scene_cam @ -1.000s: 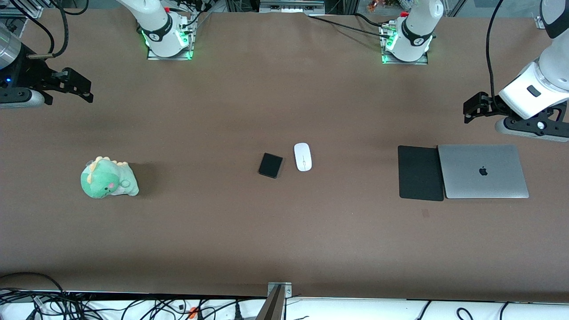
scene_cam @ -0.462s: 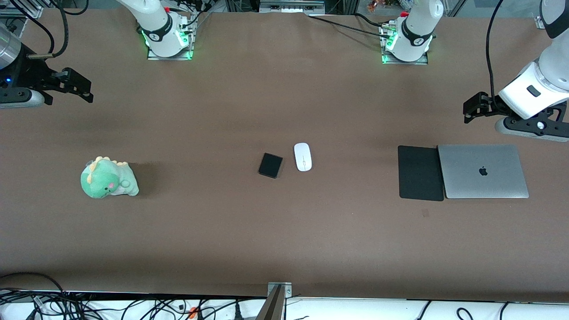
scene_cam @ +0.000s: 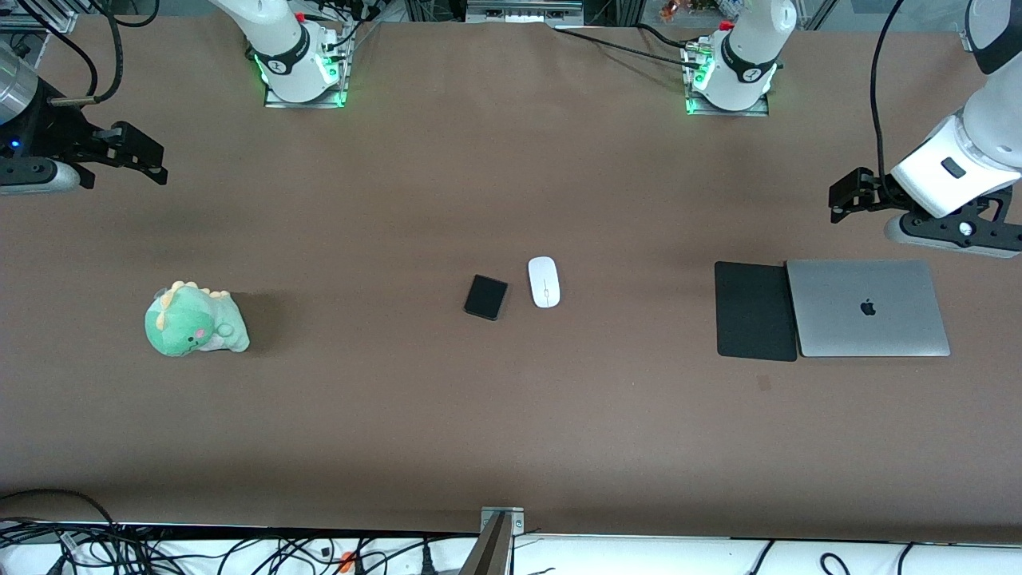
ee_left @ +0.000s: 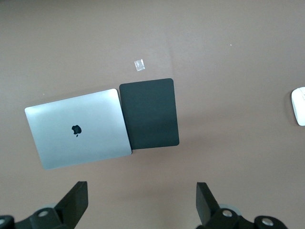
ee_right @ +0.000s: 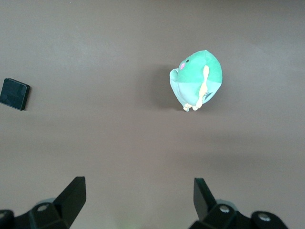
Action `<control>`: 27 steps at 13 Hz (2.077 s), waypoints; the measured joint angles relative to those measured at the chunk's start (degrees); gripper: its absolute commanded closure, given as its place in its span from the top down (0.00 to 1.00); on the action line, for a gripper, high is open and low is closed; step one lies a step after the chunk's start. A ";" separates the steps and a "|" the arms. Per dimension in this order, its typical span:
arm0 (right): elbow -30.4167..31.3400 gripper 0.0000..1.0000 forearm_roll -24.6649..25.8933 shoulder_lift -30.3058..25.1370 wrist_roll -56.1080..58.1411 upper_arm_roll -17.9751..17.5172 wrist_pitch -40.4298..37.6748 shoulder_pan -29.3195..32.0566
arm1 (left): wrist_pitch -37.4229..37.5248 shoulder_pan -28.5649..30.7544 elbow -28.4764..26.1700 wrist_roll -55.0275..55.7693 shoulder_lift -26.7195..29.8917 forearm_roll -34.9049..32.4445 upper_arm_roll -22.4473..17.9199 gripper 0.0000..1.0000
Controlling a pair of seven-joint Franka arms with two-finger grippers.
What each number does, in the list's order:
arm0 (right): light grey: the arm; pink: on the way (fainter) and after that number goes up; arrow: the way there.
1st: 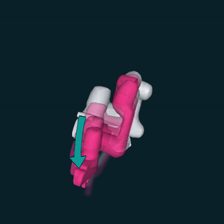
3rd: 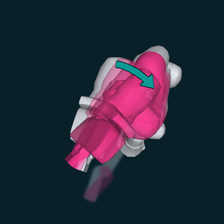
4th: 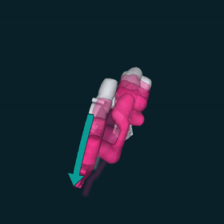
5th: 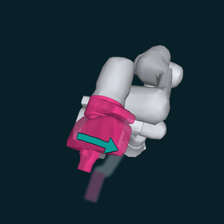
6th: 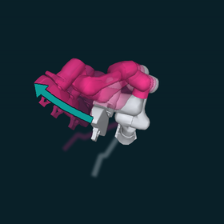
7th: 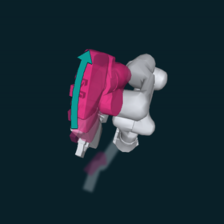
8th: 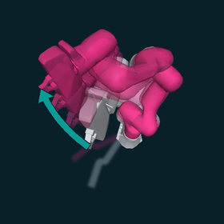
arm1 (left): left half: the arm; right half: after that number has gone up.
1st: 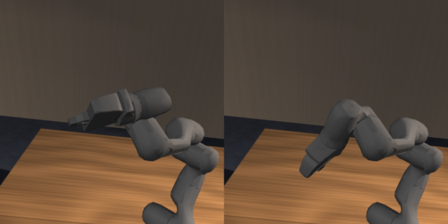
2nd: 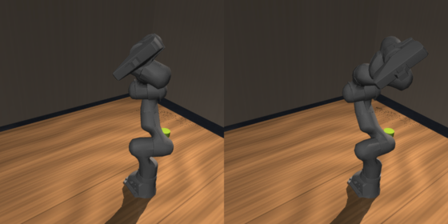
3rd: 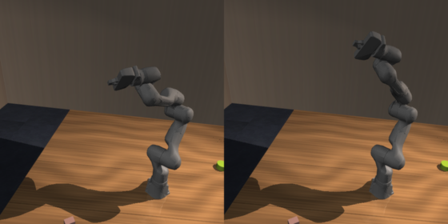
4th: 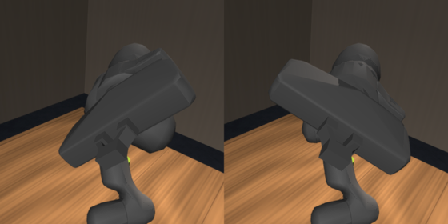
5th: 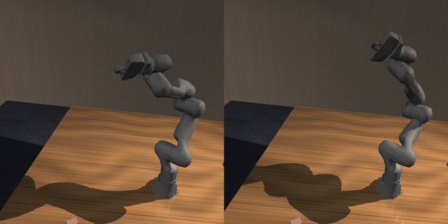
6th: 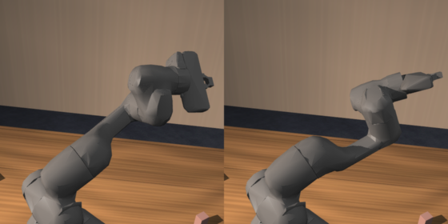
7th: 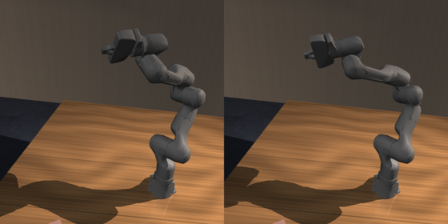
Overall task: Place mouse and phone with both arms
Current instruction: 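Move the left gripper over the white mouse and lower onto it, then grasp the white mouse with the left gripper while the right gripper reaches out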
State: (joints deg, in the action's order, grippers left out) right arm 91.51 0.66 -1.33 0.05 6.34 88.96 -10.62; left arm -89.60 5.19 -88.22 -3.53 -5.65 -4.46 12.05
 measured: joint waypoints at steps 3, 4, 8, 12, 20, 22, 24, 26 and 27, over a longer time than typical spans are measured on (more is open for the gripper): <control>-0.02 1.00 0.00 0.00 0.00 -0.01 0.00 -0.02 | 0.12 -4.23 -0.29 2.17 -2.39 2.57 0.23 1.00; -0.02 1.00 0.00 0.00 0.00 -0.01 0.00 -0.02 | -0.24 -6.18 -0.33 3.54 -3.88 4.45 0.29 1.00; -0.03 1.00 0.00 0.01 0.00 -0.02 0.00 -0.02 | -7.97 -13.75 1.10 14.30 -11.86 6.35 0.40 1.00; -0.04 1.00 0.00 0.01 0.00 -0.02 0.00 -0.02 | -17.61 -20.54 2.18 24.85 -18.73 6.37 0.55 1.00; -0.05 1.00 0.00 0.01 0.00 -0.04 0.00 -0.03 | -32.67 -33.10 2.30 42.46 -33.65 -7.51 0.28 1.00; -0.05 1.00 0.00 0.01 0.00 -0.04 0.00 -0.03 | -34.55 -35.21 2.17 49.75 -36.11 -11.36 0.24 1.00; -0.05 1.00 0.00 0.01 0.00 -0.04 0.00 -0.03 | -40.21 -36.27 1.16 54.09 -38.38 -11.74 0.13 1.00; -0.05 1.00 0.00 0.01 0.00 -0.04 0.00 -0.03 | -45.40 -36.34 -1.32 55.24 -39.46 -11.76 0.02 1.00; -0.05 1.00 0.00 0.01 0.01 -0.05 0.00 -0.03 | -46.78 -36.34 -2.55 55.32 -39.56 -11.76 -0.09 1.00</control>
State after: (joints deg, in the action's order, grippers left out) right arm 91.46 0.66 -1.31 0.06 6.29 88.96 -10.65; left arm -136.38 -31.15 -90.77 51.79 -45.21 -16.22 11.96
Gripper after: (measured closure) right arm 0.000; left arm 0.000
